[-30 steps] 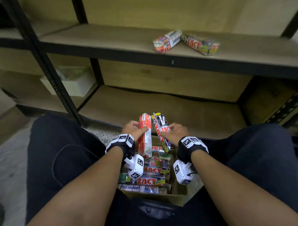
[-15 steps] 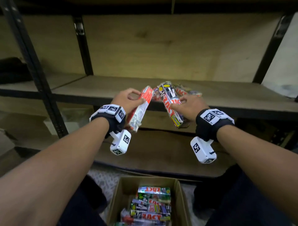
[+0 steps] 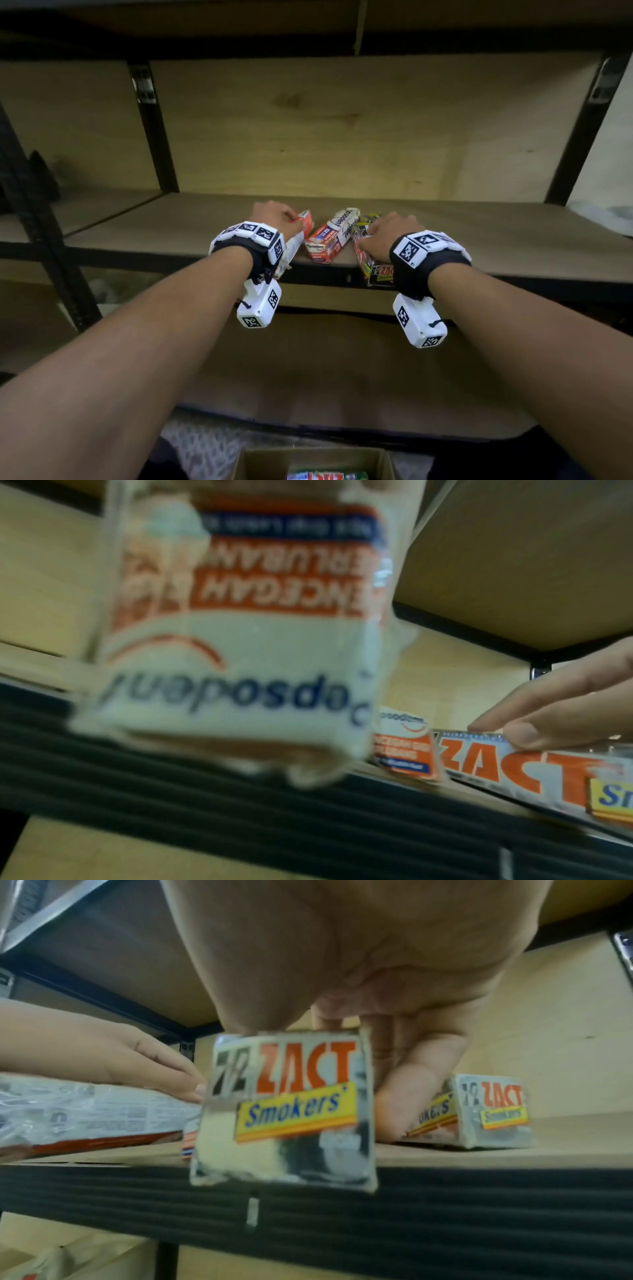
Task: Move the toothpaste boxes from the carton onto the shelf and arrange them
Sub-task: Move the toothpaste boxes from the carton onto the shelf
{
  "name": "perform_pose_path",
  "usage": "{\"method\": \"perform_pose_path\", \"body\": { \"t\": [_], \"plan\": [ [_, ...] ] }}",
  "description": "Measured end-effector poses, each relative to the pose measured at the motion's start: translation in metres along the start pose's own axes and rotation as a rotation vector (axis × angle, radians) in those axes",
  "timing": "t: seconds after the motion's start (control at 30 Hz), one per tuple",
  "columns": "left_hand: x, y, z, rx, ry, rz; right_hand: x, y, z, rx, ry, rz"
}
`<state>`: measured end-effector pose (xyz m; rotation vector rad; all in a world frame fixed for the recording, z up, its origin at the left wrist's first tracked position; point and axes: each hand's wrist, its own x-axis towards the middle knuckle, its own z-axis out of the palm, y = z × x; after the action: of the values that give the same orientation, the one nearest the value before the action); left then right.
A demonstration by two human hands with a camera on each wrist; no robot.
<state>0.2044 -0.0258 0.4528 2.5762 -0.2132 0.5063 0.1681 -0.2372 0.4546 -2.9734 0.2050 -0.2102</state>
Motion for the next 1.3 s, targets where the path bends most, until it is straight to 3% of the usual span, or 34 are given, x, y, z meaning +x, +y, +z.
{"method": "perform_pose_path", "body": {
  "t": [0.23, 0.5, 0.97, 1.13, 1.3],
  "plan": [
    [0.048, -0.006, 0.032, -0.040, -0.137, -0.019, 0.052, 0.000, 0.008, -0.077, 0.005, -0.018],
    [0.080, -0.007, 0.047, -0.069, -0.151, -0.084, 0.071, -0.005, 0.009, -0.095, -0.010, -0.062],
    [0.004, 0.001, 0.003, 0.030, -0.175, 0.002, -0.007, 0.002, -0.023, -0.118, -0.025, -0.071],
    [-0.039, 0.010, -0.020, 0.047, -0.118, -0.015, -0.048, 0.007, -0.027, -0.002, -0.004, -0.059],
    [-0.094, 0.005, -0.011, -0.018, -0.051, -0.030, -0.101, 0.019, 0.002, 0.151, -0.113, -0.114]
  ]
}}
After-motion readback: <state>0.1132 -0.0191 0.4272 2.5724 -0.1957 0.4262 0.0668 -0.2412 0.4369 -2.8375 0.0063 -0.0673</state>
